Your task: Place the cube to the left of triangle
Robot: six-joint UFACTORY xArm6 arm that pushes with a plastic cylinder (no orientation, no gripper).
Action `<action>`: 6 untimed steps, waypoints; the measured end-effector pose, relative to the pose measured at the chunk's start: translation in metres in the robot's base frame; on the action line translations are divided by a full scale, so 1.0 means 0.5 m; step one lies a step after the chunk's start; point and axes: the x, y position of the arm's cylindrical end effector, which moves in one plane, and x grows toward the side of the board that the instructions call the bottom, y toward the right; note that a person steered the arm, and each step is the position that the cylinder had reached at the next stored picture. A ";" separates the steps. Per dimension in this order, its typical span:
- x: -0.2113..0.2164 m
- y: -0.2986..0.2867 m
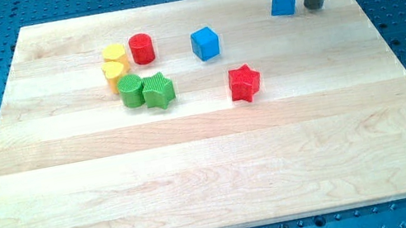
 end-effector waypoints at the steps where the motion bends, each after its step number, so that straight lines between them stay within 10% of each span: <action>1: 0.006 -0.072; 3: 0.189 -0.121; 6: 0.168 -0.421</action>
